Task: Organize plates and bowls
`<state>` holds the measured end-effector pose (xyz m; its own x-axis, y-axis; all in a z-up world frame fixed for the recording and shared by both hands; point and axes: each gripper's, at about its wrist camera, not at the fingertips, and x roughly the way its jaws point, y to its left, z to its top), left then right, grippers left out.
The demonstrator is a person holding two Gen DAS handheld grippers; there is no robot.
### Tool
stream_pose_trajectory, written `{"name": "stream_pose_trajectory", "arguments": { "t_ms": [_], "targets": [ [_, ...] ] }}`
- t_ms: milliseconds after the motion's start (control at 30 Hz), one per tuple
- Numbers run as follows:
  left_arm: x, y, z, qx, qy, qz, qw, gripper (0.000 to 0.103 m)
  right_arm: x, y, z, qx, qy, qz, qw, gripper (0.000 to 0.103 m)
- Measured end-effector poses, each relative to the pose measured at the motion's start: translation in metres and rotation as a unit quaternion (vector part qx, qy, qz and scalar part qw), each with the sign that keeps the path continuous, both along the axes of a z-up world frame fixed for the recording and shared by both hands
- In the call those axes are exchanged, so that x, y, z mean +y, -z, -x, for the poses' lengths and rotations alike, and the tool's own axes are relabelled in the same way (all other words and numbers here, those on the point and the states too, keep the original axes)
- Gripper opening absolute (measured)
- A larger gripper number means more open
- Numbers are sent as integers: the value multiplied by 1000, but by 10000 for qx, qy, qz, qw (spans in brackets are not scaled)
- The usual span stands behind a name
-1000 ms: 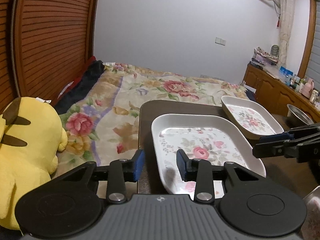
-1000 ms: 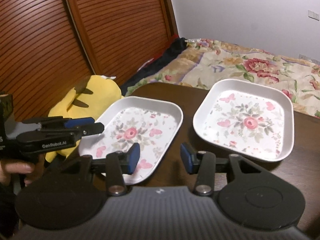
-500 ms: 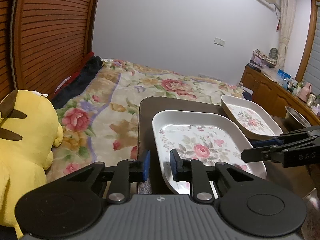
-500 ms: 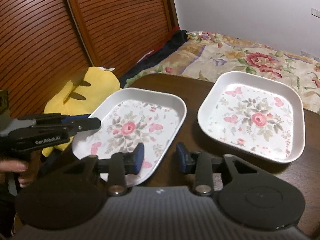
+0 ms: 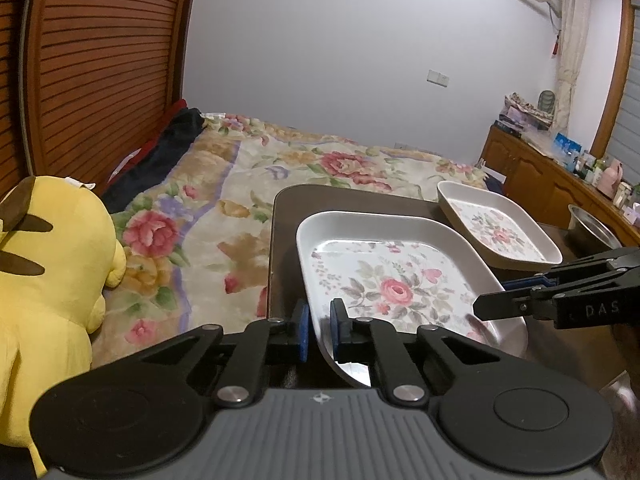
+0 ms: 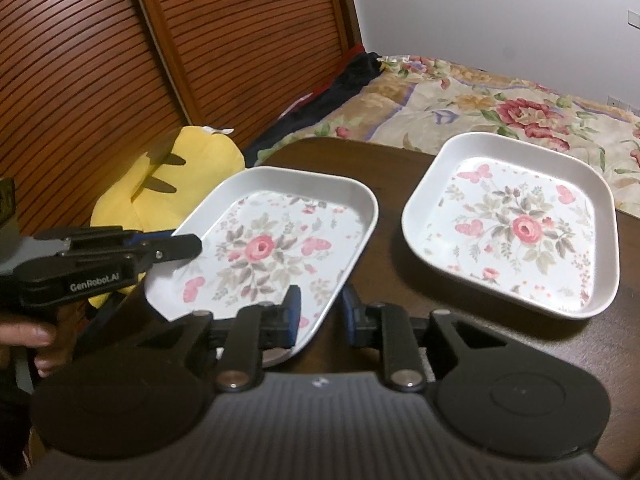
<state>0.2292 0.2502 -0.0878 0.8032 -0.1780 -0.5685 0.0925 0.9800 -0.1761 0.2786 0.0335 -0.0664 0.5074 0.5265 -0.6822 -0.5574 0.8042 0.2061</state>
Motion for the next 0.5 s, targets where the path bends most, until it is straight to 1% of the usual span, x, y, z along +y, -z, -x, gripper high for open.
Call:
{"name": "stream_pose_trajectory", "arguments": {
  "t_ms": [33, 133, 233, 500],
  "targets": [
    [0, -1, 0, 11, -18, -12, 10000, 11, 0, 0, 0, -6, 1, 30, 10000, 17],
    [-1, -4, 3, 40, -50, -31, 10000, 11, -3, -2, -1, 77, -52, 23, 10000, 17],
    [-3, -9, 8, 5, -15, -28, 10000, 11, -5, -7, 5, -64, -74, 3, 10000, 17],
    [-15, -30, 26, -202, 87, -48, 9997, 11, -21, -28, 24, -276, 35, -148, 9995, 17]
  ]
}}
